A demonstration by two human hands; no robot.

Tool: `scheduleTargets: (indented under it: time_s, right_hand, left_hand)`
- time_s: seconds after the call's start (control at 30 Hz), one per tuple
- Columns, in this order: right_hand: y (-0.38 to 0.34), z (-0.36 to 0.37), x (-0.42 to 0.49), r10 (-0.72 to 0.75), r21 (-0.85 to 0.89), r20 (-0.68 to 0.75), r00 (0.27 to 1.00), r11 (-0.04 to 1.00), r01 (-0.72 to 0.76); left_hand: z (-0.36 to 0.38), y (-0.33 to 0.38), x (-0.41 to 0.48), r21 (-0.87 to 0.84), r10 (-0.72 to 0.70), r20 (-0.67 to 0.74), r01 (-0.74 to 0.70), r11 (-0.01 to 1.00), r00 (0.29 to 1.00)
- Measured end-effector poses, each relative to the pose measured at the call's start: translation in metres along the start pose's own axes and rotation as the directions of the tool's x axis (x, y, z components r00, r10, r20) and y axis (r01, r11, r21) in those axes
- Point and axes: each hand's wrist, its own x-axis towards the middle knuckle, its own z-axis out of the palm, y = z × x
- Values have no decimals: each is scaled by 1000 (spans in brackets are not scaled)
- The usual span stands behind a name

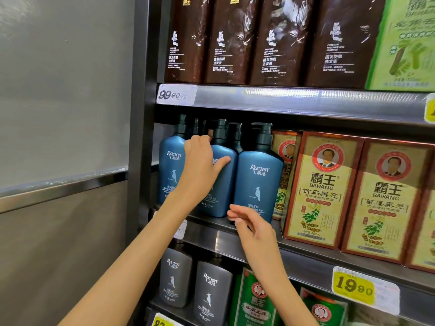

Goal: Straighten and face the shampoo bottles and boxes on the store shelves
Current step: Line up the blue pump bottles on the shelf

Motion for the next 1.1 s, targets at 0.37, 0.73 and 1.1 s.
scheduleTargets:
  time_s: [0.37,0.73,1.1]
  right_hand:
    - [0,1,-2,20,10,27,999,1000,-20]
    - [3,3,-4,2,40,15,1000,999,-2]
    - [-11,-2,-32,-30,143,31,999,989,25]
  left_hand:
    - [2,1,-5,-40,-61,-22,61,997,998]
    - [13,-18,-52,-418,-200,-78,150,896,977]
    - [-19,4,-115,-598,-287,-165,136,790,944]
